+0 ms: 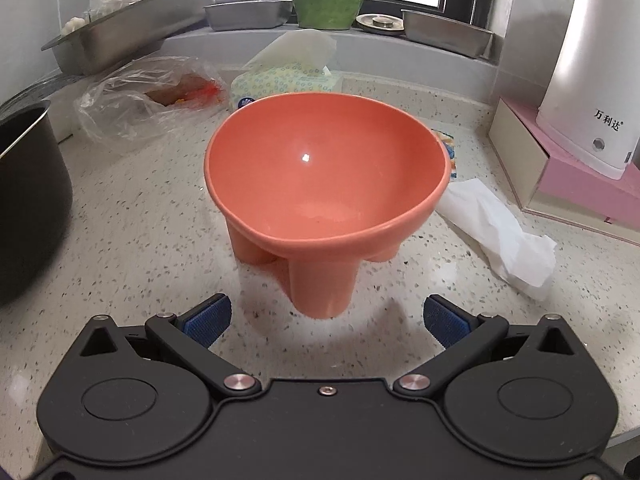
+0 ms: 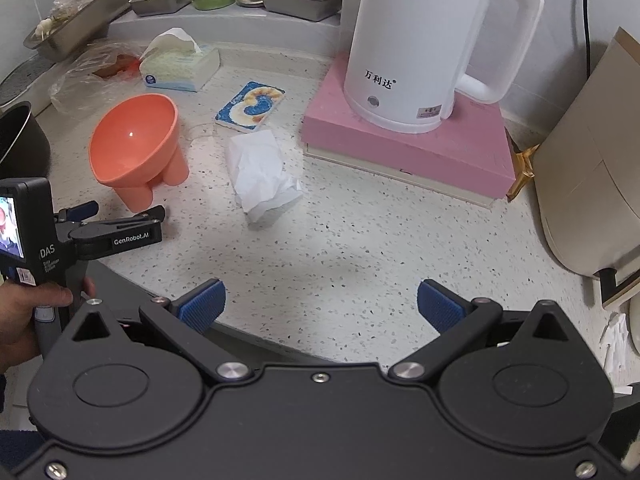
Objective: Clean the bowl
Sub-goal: 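Move the left tool toward the orange bowl and close on its foot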
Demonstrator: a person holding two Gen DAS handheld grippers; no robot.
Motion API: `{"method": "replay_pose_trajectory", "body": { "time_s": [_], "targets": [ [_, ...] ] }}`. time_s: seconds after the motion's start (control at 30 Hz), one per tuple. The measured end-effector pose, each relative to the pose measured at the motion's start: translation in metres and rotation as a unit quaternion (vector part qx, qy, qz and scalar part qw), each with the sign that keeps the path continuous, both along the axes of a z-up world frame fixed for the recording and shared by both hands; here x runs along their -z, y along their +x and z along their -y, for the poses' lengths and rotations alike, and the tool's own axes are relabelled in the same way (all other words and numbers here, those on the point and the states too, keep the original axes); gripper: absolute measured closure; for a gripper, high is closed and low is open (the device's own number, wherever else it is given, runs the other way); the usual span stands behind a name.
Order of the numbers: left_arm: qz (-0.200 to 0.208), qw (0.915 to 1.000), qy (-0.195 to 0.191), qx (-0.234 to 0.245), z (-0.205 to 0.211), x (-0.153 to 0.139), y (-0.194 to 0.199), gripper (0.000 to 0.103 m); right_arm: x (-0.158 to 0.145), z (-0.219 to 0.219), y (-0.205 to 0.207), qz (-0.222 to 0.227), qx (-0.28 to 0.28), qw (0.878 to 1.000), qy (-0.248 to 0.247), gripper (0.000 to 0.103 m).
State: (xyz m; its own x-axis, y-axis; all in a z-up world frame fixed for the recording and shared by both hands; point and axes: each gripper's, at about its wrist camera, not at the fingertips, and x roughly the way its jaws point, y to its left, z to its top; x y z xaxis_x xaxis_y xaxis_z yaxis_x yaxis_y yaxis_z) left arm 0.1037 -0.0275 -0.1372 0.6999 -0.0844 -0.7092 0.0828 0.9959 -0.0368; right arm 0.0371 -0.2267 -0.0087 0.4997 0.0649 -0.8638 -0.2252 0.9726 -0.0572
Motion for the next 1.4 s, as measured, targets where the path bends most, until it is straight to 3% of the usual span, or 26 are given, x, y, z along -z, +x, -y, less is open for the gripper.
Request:
{"method": "replay_pose_trajectory", "body": {
  "time_s": [0.77, 1.03, 1.4],
  "targets": [
    [0.010, 0.9999, -0.002, 0.002, 0.001, 0.017, 0.015, 0.000, 0.000, 0.001, 0.005, 0.002, 0.005, 1.000, -0.009, 0.000],
    [0.026, 0.9993, 0.025, -0.003, 0.005, 0.022, 0.019, 0.000, 0.000, 0.002, 0.005, 0.002, 0.008, 1.000, -0.010, 0.000],
    [0.058, 0.9980, 0.024, -0.001, 0.004, 0.027, 0.018, 0.000, 0.001, 0.003, 0.006, 0.001, 0.010, 1.000, -0.009, 0.000]
  ]
}}
